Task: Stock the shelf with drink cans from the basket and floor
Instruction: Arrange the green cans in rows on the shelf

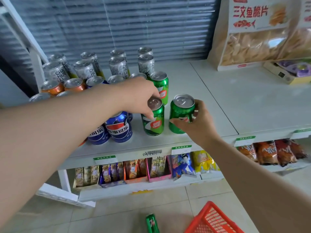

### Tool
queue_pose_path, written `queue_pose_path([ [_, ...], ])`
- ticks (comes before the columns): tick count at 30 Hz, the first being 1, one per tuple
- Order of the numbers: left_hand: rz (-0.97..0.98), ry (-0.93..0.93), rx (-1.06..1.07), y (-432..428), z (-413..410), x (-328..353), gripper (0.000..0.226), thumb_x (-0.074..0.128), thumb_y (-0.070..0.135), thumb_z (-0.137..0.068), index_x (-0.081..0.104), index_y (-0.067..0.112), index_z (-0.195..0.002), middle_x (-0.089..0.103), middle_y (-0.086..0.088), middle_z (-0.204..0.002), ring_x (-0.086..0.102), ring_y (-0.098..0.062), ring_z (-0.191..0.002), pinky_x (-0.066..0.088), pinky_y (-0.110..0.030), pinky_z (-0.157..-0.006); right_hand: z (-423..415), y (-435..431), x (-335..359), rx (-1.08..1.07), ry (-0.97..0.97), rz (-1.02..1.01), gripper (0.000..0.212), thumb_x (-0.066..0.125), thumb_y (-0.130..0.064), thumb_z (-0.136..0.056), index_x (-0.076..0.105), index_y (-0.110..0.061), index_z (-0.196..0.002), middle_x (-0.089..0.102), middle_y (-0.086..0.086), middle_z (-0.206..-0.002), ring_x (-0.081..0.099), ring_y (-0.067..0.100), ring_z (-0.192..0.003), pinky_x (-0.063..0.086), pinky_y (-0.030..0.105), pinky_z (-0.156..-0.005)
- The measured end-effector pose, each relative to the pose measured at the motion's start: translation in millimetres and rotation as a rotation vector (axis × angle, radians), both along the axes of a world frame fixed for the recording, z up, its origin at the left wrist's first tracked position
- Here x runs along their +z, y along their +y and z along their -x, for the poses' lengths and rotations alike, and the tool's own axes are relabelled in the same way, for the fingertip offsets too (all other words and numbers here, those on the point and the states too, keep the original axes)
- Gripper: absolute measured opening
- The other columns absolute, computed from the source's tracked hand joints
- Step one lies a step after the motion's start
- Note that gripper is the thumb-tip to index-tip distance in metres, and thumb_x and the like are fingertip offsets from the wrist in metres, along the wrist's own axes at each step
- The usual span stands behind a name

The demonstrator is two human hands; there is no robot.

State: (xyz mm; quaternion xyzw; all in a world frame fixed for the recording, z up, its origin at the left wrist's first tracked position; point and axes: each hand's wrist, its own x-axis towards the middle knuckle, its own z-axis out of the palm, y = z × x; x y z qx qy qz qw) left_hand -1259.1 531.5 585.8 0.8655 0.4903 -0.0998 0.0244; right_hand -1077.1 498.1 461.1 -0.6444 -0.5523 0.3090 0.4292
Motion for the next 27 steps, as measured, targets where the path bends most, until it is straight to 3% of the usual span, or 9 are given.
queue_pose_path([
  [6,-0.058,0.122,0.005,14.6,5.6,-1.2,0.055,0.077,0.046,-0.07,0.067,0.012,-0.111,0.069,-0.008,-0.091,0.059,-0.025,-0.089,0.042,-0.028,-0.063,0.6,1.9,-2.9,0.004,0.005,-0.017,0.081,0.088,-0.036,-0.059,0.046,-0.023,-0.128,0.059,-0.005,-0.115,0.059,0.018,-0.108,0.053,0.044,-0.094],
  [11,-0.098,0.086,0.043,27.2,21.5,-9.4,0.041,0.078,0.042,-0.071,0.071,0.007,-0.092,0.068,-0.013,-0.083,0.06,-0.029,-0.085,0.049,-0.035,-0.068,2.7,0.0,-5.1,0.005,0.023,-0.043,0.077,0.088,-0.032,-0.062,0.047,-0.024,-0.127,0.06,-0.004,-0.115,0.061,0.017,-0.106,0.053,0.043,-0.094],
  [17,-0.152,0.025,0.028,35.4,24.5,-17.1,0.043,0.078,0.04,-0.072,0.072,0.011,-0.103,0.064,-0.011,-0.092,0.056,-0.029,-0.094,0.051,-0.039,-0.079,2.8,-1.9,-4.6,0.012,0.037,-0.048,0.076,0.087,-0.032,-0.064,0.046,-0.025,-0.127,0.058,-0.007,-0.112,0.06,0.017,-0.106,0.053,0.042,-0.094],
  [23,-0.195,0.047,0.023,44.2,23.9,-21.4,0.035,0.078,0.042,-0.07,0.071,0.01,-0.085,0.058,-0.01,-0.08,0.056,-0.029,-0.082,0.048,-0.036,-0.068,4.4,-3.5,-4.2,0.012,0.057,-0.059,0.071,0.086,-0.028,-0.064,0.046,-0.026,-0.123,0.057,-0.013,-0.106,0.059,0.012,-0.103,0.053,0.041,-0.094],
  [27,-0.231,0.049,0.014,44.1,25.5,-24.2,0.032,0.077,0.038,-0.073,0.062,0.009,-0.074,0.056,-0.01,-0.085,0.054,-0.03,-0.083,0.039,-0.032,-0.063,4.1,-2.7,-6.4,0.01,0.059,-0.07,0.069,0.086,-0.03,-0.064,0.046,-0.028,-0.12,0.059,-0.005,-0.113,0.06,0.015,-0.106,0.052,0.042,-0.095],
])
